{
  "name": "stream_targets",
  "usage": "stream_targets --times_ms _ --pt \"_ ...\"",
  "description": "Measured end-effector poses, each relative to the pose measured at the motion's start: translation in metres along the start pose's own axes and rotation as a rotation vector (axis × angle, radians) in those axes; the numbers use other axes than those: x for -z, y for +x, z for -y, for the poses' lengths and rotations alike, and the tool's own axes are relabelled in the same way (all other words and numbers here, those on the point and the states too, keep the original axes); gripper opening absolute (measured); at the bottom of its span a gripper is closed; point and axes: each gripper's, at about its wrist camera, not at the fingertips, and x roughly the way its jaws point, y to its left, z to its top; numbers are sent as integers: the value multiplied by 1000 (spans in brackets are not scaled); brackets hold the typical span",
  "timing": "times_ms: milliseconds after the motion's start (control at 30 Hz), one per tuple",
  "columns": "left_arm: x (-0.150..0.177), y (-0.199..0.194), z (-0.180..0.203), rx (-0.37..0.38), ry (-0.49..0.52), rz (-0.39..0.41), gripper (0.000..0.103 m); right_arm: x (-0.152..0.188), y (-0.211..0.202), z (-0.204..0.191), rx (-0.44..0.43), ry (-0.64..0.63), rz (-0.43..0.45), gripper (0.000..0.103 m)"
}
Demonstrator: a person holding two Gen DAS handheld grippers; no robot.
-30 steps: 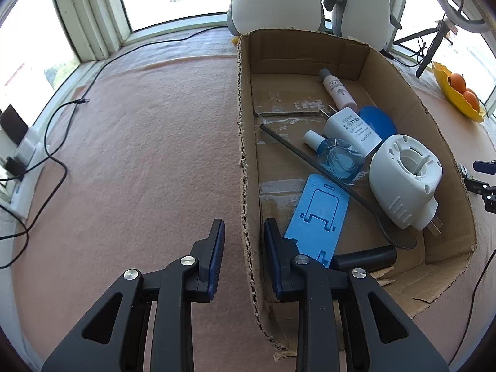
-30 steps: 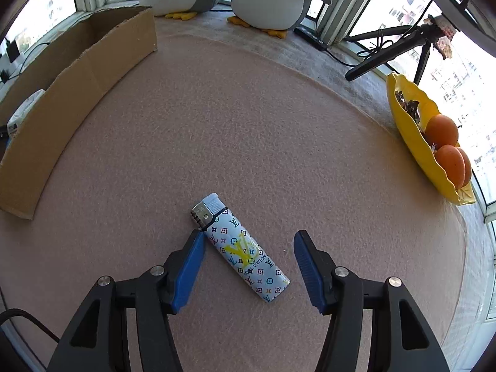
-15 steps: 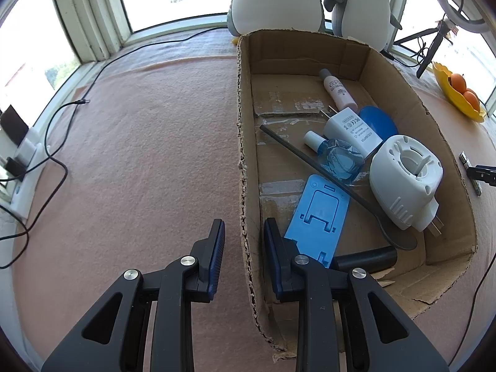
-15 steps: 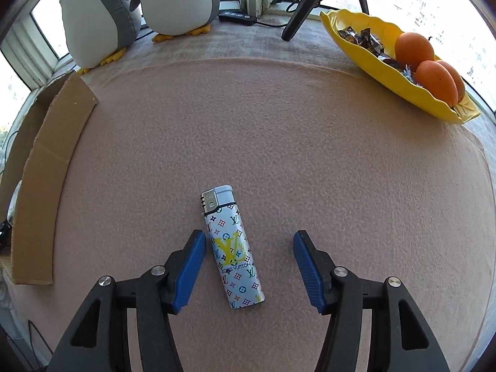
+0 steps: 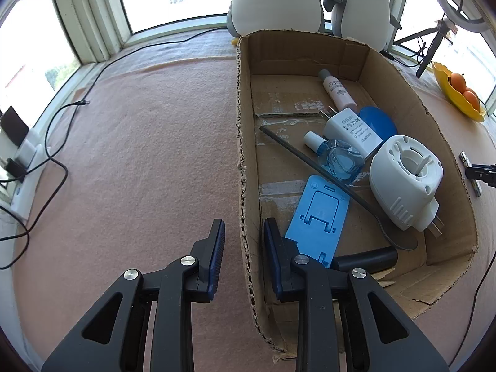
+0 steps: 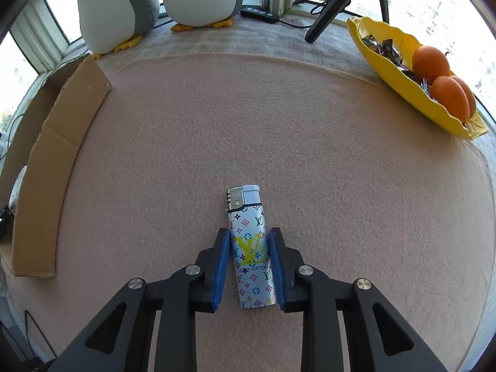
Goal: Organize rigid objects
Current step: 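Close the right tool on the patterned lighter, then carry the patterned lighter with the right tool into the box and release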
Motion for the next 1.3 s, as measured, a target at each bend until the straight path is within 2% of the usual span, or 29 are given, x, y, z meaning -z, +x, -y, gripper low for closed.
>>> stream_targets --times_ms 200,533,733,900,1300 --pt "0 0 0 1 -1 2 25 -2 -1 -2 -10 8 2 21" --pt "0 0 0 1 -1 3 25 15 -11 8 -76 101 23 21" --pt "1 0 0 1 -1 4 25 18 -28 0 -112 117 56 21" --pt "1 0 1 3 -2 5 25 13 -51 -25 -152 82 94 21" --pt "2 1 -3 22 -8 12 25 -13 -99 -119 -324 -32 189 21"
